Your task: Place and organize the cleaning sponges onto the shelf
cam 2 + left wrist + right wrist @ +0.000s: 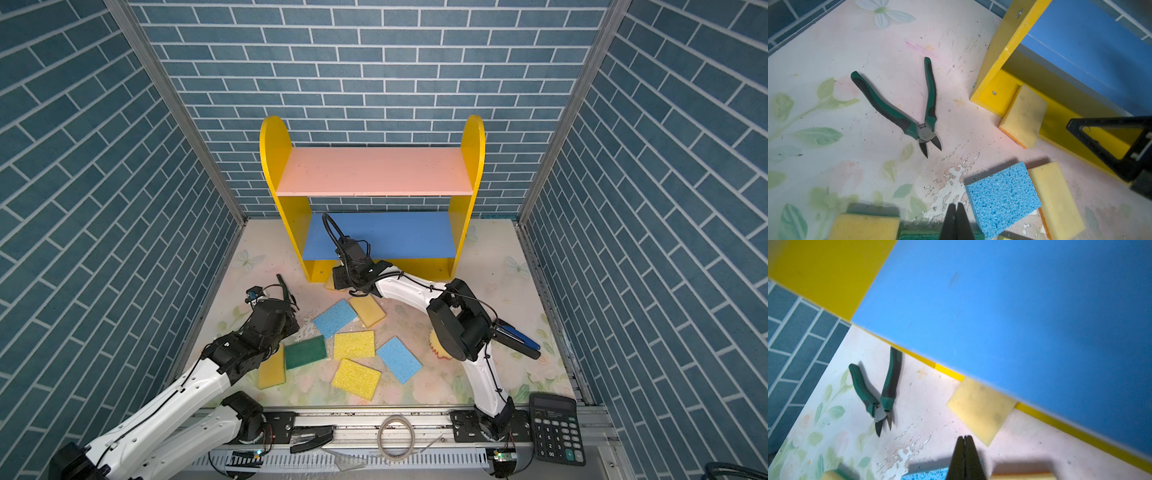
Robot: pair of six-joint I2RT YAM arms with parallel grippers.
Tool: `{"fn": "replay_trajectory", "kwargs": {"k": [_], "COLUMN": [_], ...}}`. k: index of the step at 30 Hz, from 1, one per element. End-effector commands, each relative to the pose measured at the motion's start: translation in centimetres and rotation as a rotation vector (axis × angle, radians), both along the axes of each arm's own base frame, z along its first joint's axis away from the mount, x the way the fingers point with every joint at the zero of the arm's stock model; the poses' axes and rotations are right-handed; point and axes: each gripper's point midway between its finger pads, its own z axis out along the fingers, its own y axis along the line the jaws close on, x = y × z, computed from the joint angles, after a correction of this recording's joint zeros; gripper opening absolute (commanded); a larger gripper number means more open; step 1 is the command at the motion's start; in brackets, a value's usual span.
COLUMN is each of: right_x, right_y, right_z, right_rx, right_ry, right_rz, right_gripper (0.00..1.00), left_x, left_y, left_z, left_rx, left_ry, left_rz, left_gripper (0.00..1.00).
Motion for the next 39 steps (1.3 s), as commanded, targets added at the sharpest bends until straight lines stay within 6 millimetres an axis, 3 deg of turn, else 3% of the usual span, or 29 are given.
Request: {"fn": "replay_trajectory", "kwargs": {"k": [1, 7, 10, 14, 17, 29, 39], "right_x": [-2.4, -3.4, -3.1, -1.9, -1.2, 2.3, 4.7], "right_y": [0.6, 1.4, 1.6, 1.5, 1.9, 0.1, 0.5], "right_z": [-2.4, -5.3, -7.1, -7.9, -8.3, -7.8, -6.7], "right_rx": [-0.034, -0.049, -0.075, -0.072, -0.059, -0.08, -0.087], "right_ry": [0.081, 0.145, 0.168, 0.159, 0.153, 0.025, -0.141], "right_rz": [0.046, 0.08, 0.073, 0.024, 0.013, -0.106, -0.094], "right_gripper": [0.0, 0.0, 0.0, 0.0, 0.0, 0.0, 0.0], "left_x": [-0.7, -1.0, -1.2, -1.2, -1.2, -0.9, -1.2], "left_y": [0.6, 0.9, 1.1, 1.2, 1.3, 0.9, 0.9], "left_z": [-0.6, -0.3, -0.5, -0.5, -0.6, -1.4, -1.9], "left_rx": [-0.004, -0.004, 0.002, 0.005, 0.003, -0.004, -0.007], "left_ry": [0.022, 0.022, 0.034, 0.034, 0.034, 0.054, 0.065], "left_rz": [0.015, 0.02, 0.023, 0.027, 0.028, 0.021, 0.021], "left_gripper": [0.0, 0.0, 0.0, 0.02, 0.03, 0.05, 0.05]}}
